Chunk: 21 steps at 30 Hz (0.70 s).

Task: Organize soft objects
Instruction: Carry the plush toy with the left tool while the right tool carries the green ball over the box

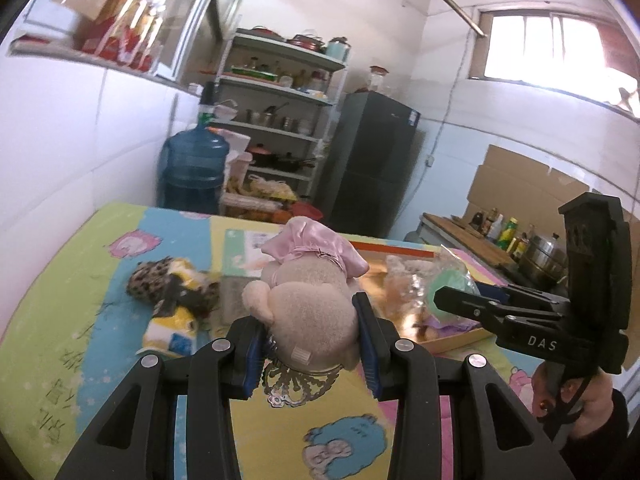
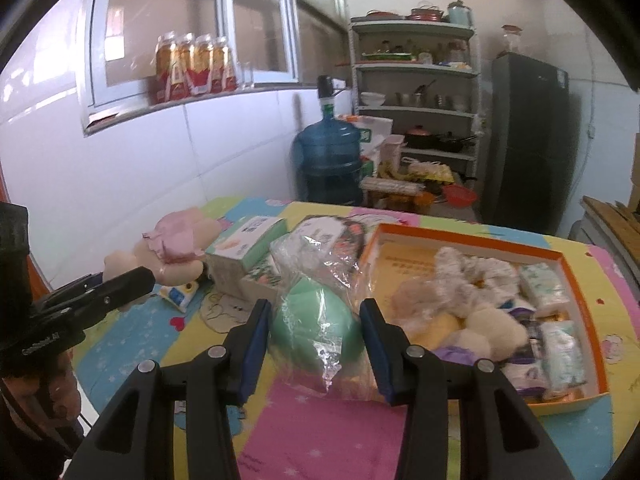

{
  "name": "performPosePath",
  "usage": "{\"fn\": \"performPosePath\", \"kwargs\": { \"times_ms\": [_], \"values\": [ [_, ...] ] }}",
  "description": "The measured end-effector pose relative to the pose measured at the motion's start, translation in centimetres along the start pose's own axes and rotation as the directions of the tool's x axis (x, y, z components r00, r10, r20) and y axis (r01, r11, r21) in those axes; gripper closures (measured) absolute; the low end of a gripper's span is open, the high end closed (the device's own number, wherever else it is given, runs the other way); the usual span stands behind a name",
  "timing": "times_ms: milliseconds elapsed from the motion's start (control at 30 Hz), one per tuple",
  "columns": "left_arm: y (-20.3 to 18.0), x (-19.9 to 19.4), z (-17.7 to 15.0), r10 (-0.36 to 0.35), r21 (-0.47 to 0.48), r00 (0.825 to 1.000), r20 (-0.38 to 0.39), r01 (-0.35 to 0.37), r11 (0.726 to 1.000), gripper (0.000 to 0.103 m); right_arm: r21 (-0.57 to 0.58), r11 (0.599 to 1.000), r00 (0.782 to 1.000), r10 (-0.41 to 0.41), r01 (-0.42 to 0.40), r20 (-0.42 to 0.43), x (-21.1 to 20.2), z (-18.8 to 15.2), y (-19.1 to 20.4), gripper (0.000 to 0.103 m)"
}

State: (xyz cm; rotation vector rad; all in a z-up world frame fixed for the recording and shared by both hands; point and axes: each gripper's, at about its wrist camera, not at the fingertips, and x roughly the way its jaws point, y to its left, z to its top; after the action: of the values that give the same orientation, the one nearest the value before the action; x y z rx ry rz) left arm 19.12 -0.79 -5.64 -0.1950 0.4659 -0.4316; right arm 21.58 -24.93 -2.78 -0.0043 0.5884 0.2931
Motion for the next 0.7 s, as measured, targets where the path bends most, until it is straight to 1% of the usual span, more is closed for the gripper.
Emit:
{"fn": "performPosePath", "kwargs": {
  "times_ms": [300,700],
  "values": [
    [-3.4,2.1,1.6,-0.055,0.053,0.998,-0.011,0.056,0.997,0.062,0.038,0.996,0.996,-0.079,0.078,0.035,-2.0,0.2,-4.3,0.057],
    [-7.5,6.0,3.2,-0.085,0.096,0.995,-0.043,0.089,0.991,0.062,0.075,0.990,0.991,-0.122,0.118,0.049,-2.8,-0.2,-9.0,0.057]
  ]
}}
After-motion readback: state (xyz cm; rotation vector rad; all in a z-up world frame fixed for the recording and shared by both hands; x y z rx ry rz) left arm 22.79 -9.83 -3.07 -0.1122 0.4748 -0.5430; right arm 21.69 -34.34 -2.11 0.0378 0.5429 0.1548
